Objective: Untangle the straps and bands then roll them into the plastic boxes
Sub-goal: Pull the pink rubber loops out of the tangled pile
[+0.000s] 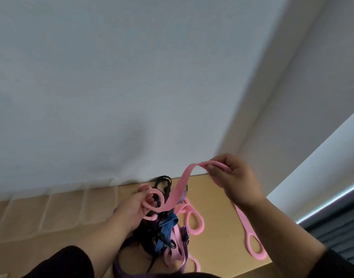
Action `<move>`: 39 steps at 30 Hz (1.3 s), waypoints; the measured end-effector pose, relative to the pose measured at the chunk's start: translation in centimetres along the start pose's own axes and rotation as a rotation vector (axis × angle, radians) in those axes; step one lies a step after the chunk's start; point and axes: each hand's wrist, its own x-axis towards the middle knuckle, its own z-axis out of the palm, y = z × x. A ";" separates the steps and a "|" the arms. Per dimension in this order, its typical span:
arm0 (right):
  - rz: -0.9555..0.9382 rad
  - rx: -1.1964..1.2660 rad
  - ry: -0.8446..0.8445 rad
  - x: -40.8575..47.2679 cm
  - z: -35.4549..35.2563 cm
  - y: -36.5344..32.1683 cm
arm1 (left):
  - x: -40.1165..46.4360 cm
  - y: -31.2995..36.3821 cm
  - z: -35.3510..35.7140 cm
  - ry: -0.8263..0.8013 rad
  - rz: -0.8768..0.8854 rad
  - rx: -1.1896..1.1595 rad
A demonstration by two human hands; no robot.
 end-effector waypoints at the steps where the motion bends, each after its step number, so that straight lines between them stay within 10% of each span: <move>1: 0.036 -0.021 0.026 -0.3 -0.3 0.5 | 0.2 0.5 -0.1 -0.031 0.009 0.031; 11: 0.311 -0.078 0.300 -4.2 -5.9 6.1 | 0.7 2.0 -0.3 -0.268 0.041 0.766; 18: 0.448 -0.065 0.311 -7.1 -8.2 10.7 | 0.0 2.6 3.9 -0.236 0.132 0.873; 30: 0.678 0.078 -0.460 -11.6 -9.4 19.2 | -4.5 4.3 18.5 -0.323 0.416 0.995; 39: 0.443 -0.249 -0.718 -11.1 -12.9 22.1 | -3.8 1.1 26.3 -0.226 0.492 1.156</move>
